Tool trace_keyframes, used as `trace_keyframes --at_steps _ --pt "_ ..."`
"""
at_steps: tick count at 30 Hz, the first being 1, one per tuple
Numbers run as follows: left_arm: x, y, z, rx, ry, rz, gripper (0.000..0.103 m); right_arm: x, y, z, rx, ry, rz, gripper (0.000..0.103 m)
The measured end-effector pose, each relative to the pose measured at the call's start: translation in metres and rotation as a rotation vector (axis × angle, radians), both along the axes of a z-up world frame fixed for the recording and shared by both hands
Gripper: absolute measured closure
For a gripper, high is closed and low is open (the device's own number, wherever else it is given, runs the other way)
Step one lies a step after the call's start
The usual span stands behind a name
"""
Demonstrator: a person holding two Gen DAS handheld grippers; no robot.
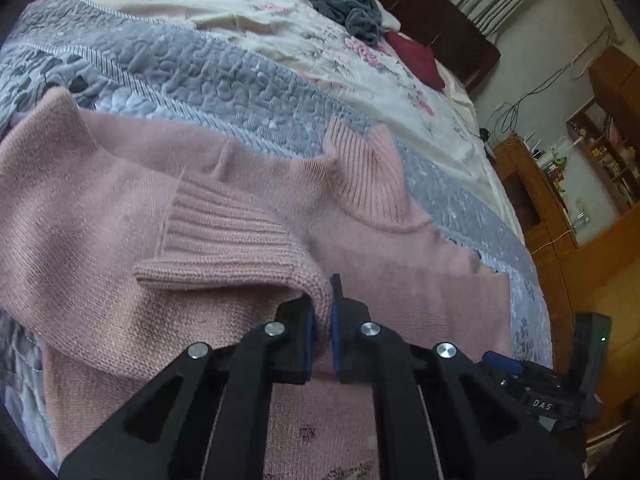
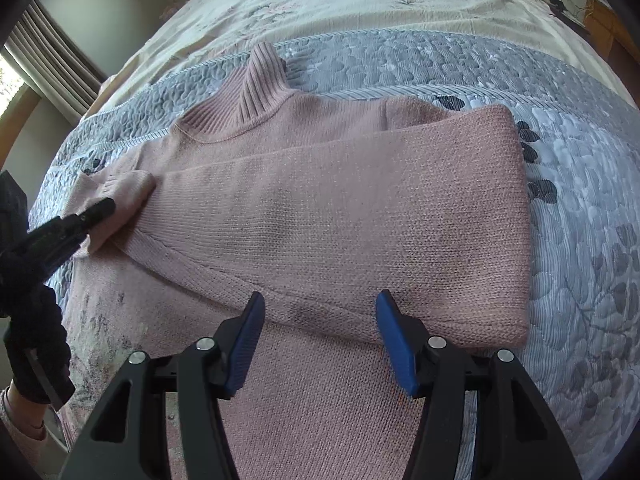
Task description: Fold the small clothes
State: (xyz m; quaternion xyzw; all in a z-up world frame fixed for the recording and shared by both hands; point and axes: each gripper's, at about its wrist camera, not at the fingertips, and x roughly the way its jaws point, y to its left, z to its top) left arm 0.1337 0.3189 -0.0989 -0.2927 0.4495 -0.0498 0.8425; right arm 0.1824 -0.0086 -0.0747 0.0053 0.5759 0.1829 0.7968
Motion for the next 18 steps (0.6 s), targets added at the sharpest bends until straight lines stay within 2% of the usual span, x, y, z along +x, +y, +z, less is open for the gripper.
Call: trace_keyframes --at_steps 2,4,5,8,10,13,15,18 --pt "0.002 -0.002 -0.017 -0.007 0.049 -0.014 0.097 0.001 0.002 -0.002 -0.009 0.003 0.004 0.044" --pt "-0.001 -0.002 -0.023 -0.017 0.062 -0.036 0.094 0.002 0.004 -0.003 -0.021 0.009 0.008 0.043" --pt "-0.005 -0.001 -0.021 -0.018 0.060 -0.046 0.094 0.003 0.005 -0.003 -0.027 0.012 0.010 0.043" --pt "-0.020 0.013 -0.008 -0.049 0.051 -0.072 0.086 0.006 0.006 0.000 -0.031 0.023 0.003 0.043" --pt "-0.036 0.030 0.006 -0.057 0.033 -0.081 0.083 0.006 0.009 0.005 -0.003 0.031 -0.002 0.043" --pt "-0.056 0.066 0.031 0.043 -0.020 -0.021 0.077 0.005 0.027 0.015 0.060 0.043 0.022 0.043" --pt "-0.058 0.092 0.038 0.179 0.001 0.045 0.074 0.005 0.046 0.020 0.093 0.058 0.048 0.043" --pt "-0.051 0.130 0.034 0.257 0.048 0.120 0.074 0.010 0.082 0.022 0.147 0.100 0.085 0.043"
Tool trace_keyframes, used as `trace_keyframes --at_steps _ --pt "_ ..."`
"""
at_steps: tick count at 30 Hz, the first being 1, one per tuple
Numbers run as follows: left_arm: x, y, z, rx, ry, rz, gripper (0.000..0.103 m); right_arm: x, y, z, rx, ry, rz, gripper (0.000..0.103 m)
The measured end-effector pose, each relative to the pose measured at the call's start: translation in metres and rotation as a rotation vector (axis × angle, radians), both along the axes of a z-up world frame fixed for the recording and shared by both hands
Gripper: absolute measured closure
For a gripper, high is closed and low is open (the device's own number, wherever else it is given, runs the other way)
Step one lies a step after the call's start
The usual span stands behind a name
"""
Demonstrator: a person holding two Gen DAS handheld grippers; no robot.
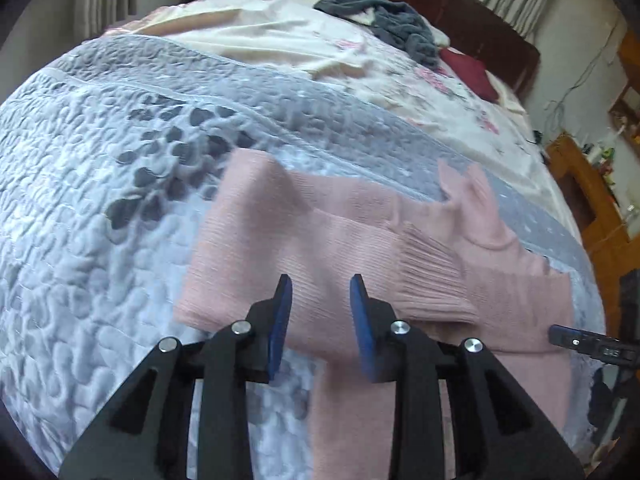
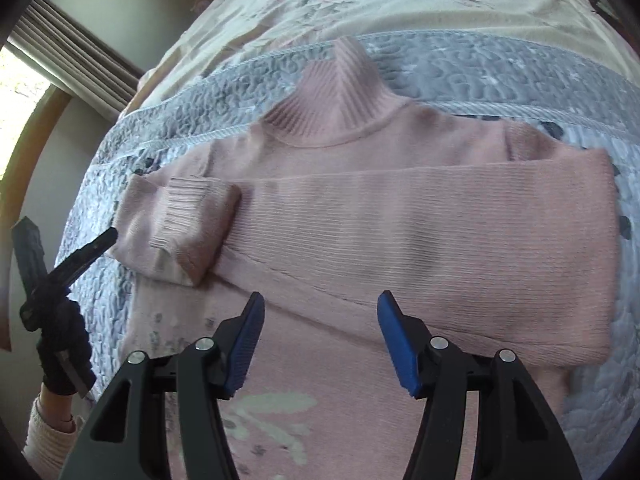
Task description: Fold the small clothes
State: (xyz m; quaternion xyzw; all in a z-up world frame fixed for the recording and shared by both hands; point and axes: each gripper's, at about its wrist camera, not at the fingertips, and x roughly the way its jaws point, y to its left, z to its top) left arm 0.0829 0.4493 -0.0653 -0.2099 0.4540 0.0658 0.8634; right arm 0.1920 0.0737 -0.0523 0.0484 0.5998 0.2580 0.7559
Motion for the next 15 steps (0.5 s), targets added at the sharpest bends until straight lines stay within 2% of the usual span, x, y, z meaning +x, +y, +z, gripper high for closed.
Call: trace_keyframes --at_steps 5,9,15 --pt "0.011 0.019 -0.038 0.051 0.126 -0.024 0.076 0.013 0.054 0.000 0.047 0.039 0.042 0.043" --pt "0.010 0.021 -0.040 0.052 0.109 -0.026 0.076 0.024 0.081 -0.013 0.100 0.117 0.044 0.043" --pt "-0.002 0.035 -0.023 -0.058 0.039 0.029 0.075 0.032 0.113 -0.041 0.140 0.210 0.038 0.043"
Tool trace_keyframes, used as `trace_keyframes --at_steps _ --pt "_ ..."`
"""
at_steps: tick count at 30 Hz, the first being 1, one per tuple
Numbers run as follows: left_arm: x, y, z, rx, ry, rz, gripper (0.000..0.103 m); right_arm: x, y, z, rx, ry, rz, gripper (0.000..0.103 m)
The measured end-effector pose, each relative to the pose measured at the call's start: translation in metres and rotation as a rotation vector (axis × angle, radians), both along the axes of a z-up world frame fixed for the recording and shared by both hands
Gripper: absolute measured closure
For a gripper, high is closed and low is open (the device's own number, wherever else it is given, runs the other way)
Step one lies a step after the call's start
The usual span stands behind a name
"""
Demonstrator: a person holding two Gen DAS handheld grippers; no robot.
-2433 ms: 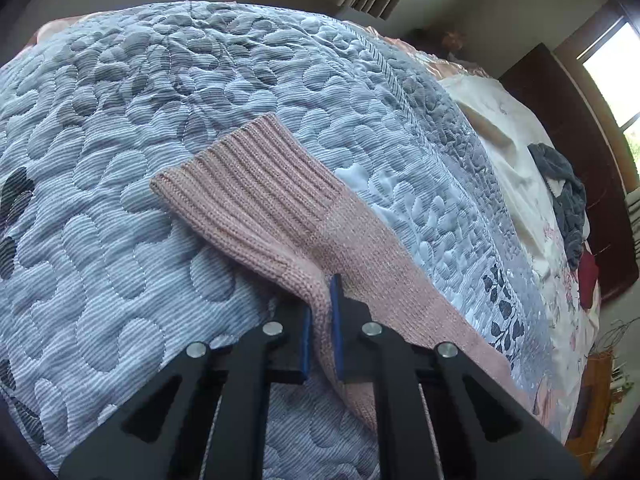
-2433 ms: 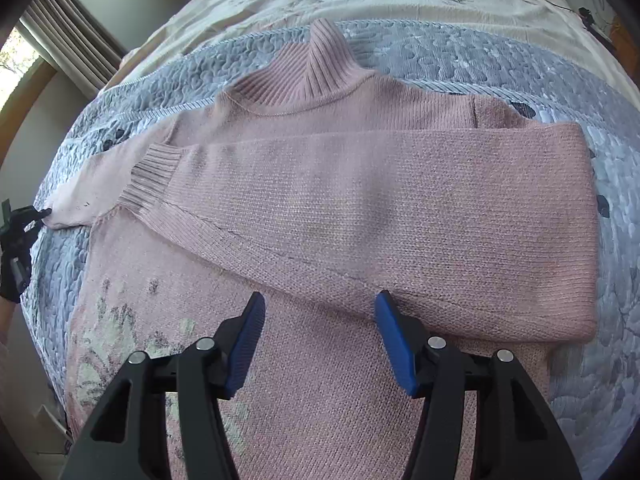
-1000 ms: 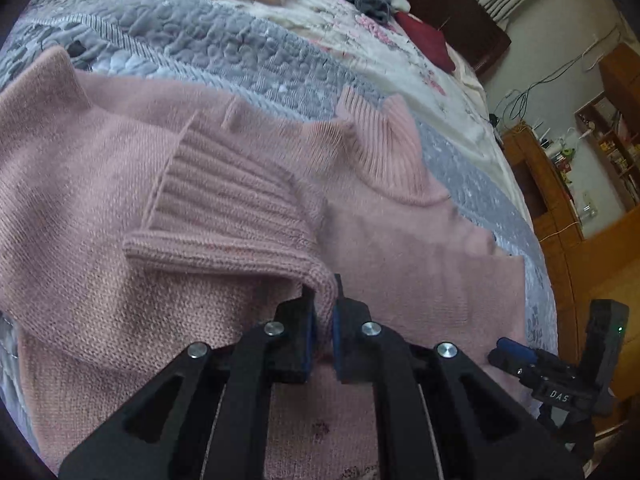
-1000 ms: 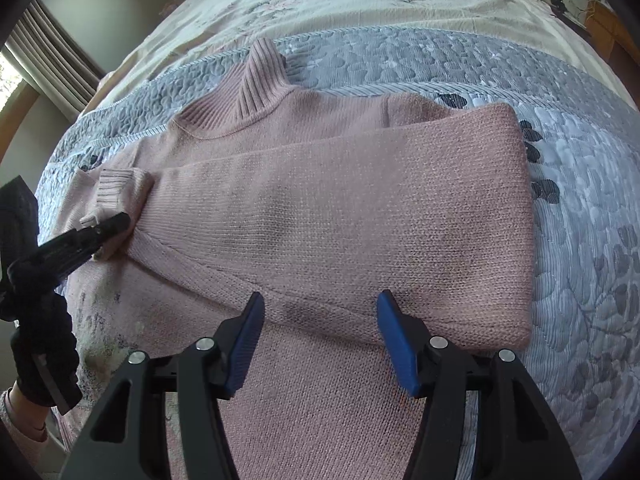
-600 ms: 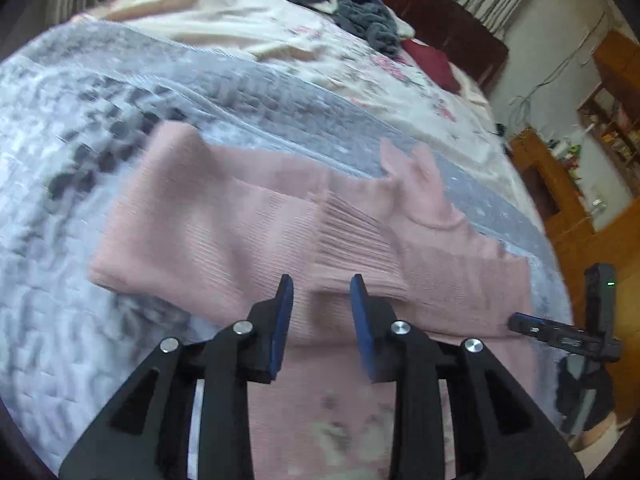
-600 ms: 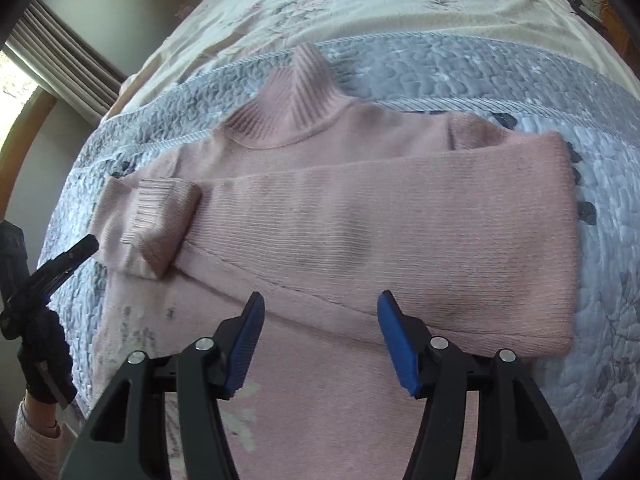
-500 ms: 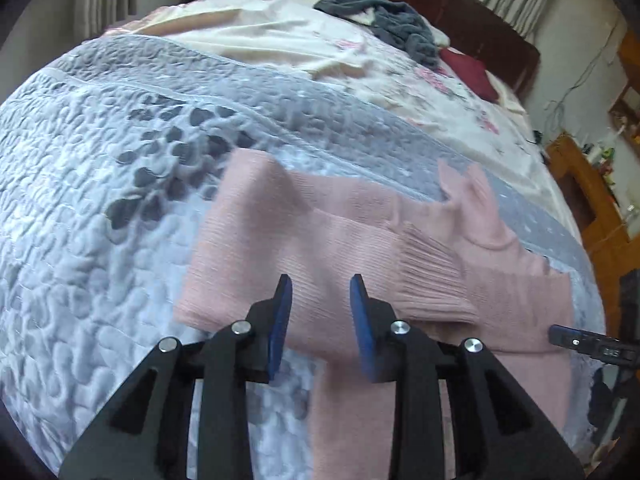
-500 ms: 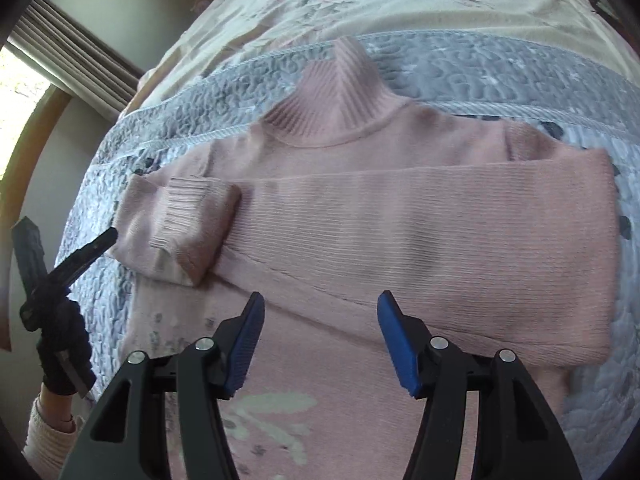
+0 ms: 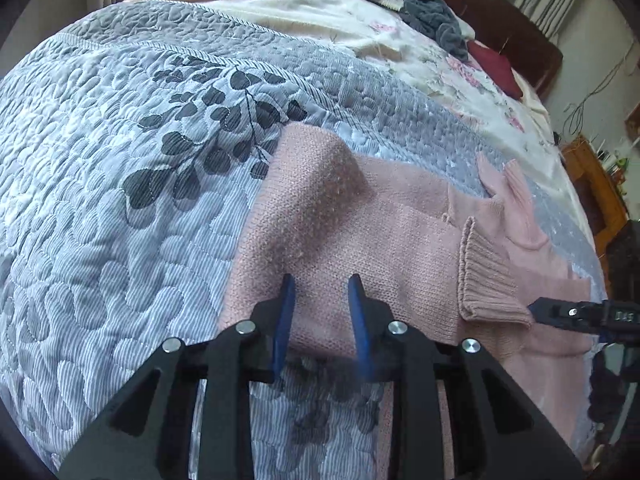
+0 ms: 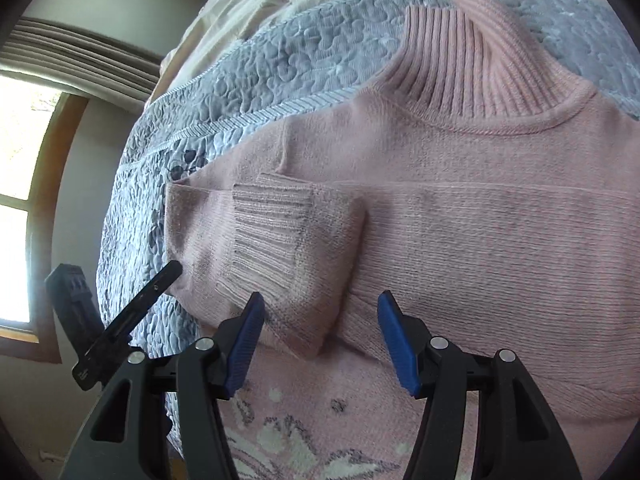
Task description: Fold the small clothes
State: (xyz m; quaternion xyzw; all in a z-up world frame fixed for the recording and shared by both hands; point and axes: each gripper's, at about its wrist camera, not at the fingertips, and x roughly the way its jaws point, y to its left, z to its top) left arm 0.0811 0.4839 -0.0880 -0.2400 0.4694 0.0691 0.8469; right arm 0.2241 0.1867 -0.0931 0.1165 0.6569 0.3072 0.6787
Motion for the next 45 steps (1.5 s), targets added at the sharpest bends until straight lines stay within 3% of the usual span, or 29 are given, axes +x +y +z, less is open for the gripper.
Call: trace_keyframes --at_steps 3,7,10,16,21,28,34,36,38,43,45 --pt "-0.008 0.004 0.011 0.001 -0.024 0.026 0.075 0.002 0.009 -0.015 0.034 0.051 -0.005 0.052" --pt "-0.008 0.004 0.020 0.012 -0.033 0.025 0.075 -0.003 0.017 -0.016 0.043 0.012 0.031 0.085" --pt "-0.005 -0.002 0.025 0.012 -0.046 0.010 0.075 -0.005 0.009 0.001 0.066 -0.031 0.038 0.091" --pt "0.007 -0.031 0.037 0.001 -0.082 -0.062 0.075 -0.004 -0.041 0.057 0.085 -0.163 0.020 0.092" --pt "0.022 -0.066 0.036 -0.013 -0.087 -0.128 0.075 0.000 -0.093 0.073 0.024 -0.213 -0.026 0.092" --pt "0.047 -0.108 0.009 0.010 -0.017 -0.194 0.074 0.012 -0.134 0.029 -0.054 -0.154 -0.099 0.092" --pt "0.055 -0.109 -0.010 0.038 0.030 -0.194 0.075 0.015 -0.143 -0.007 -0.100 -0.115 -0.118 0.091" --pt "0.054 -0.110 -0.011 0.048 0.031 -0.202 0.075 0.014 -0.146 -0.010 -0.096 -0.104 -0.122 0.088" --pt "0.055 -0.111 -0.009 0.058 0.035 -0.208 0.075 0.013 -0.146 -0.004 -0.121 -0.113 -0.115 0.079" --pt "0.047 -0.112 0.012 0.060 0.005 -0.205 0.068 -0.007 -0.131 0.047 -0.218 -0.309 -0.025 0.059" --pt "0.047 -0.117 0.018 0.084 0.004 -0.208 0.064 -0.014 -0.113 0.055 -0.234 -0.335 0.036 0.057"
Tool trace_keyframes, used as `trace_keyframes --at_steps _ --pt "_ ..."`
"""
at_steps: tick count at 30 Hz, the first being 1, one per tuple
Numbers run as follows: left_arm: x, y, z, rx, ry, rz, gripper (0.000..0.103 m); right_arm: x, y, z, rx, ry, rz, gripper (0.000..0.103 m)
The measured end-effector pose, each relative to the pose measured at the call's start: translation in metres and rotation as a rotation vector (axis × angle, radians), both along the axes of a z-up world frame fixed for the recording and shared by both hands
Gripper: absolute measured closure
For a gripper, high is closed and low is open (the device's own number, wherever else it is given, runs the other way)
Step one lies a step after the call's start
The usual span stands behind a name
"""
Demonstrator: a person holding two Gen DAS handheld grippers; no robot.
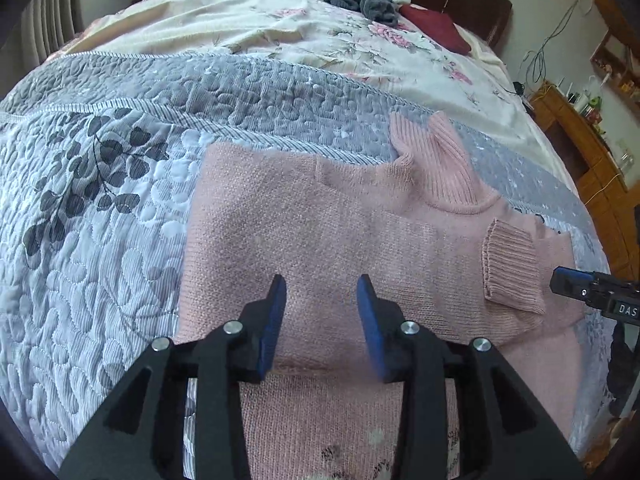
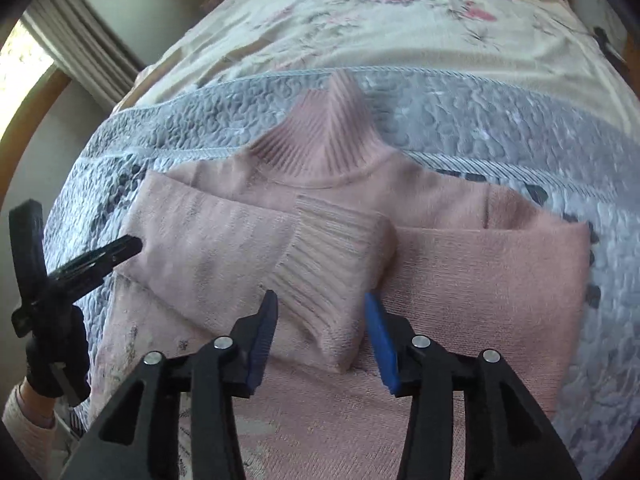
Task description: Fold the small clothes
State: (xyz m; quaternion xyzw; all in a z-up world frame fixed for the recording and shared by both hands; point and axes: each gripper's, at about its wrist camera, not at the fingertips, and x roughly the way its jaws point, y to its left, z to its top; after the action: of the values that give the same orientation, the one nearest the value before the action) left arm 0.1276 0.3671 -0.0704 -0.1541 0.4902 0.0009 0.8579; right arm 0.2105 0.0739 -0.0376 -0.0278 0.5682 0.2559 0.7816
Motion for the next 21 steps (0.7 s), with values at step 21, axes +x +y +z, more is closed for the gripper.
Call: trace_keyframes --at_steps 21 --pt "0.011 -0.007 -0.028 -0.008 0.069 -0.027 0.063 -0.003 -0.030 0.007 0.038 -0.020 -0.109 0.094"
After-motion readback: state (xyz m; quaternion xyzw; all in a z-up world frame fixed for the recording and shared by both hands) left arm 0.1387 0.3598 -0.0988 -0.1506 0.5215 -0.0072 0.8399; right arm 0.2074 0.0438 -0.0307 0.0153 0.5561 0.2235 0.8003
